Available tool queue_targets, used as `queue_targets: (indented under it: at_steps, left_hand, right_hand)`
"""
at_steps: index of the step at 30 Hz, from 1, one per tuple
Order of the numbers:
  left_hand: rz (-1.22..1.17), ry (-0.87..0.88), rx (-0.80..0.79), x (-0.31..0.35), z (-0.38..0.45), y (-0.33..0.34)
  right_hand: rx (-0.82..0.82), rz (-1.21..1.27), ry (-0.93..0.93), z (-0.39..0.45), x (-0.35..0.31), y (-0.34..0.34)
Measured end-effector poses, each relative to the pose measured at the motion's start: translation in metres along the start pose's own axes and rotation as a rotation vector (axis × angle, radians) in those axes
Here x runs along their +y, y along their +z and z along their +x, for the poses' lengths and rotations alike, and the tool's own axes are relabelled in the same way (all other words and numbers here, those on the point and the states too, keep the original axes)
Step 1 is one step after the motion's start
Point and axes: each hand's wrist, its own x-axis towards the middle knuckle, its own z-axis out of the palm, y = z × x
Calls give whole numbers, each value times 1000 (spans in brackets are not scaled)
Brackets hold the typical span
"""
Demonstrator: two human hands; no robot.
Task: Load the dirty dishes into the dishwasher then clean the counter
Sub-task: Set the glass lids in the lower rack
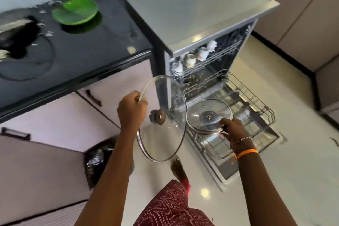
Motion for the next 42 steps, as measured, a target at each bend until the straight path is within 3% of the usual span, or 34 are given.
queue_targets:
  at_steps: [10,15,20,29,33,42]
  left_hand:
    - [284,-9,-354,46,28,162]
    - [301,-56,-432,57,23,215]
    - [308,-135,-351,58,7,265]
    - [314,-273,-108,40,-25,375]
    - [271,-384,-44,24,-42,405]
    - [190,-433,100,4,-68,424]
  right_hand:
    - [273,-318,-23,114,4,-87]
    - [348,-577,-25,140,15,-123]
    - [269,-871,-22,188,42,-160]
    - [-17,-1269,-248,297,102,-198]
    - [-37,-1262,-341,329,123,-196]
    - [-48,-1321,-473,370,160,-171]
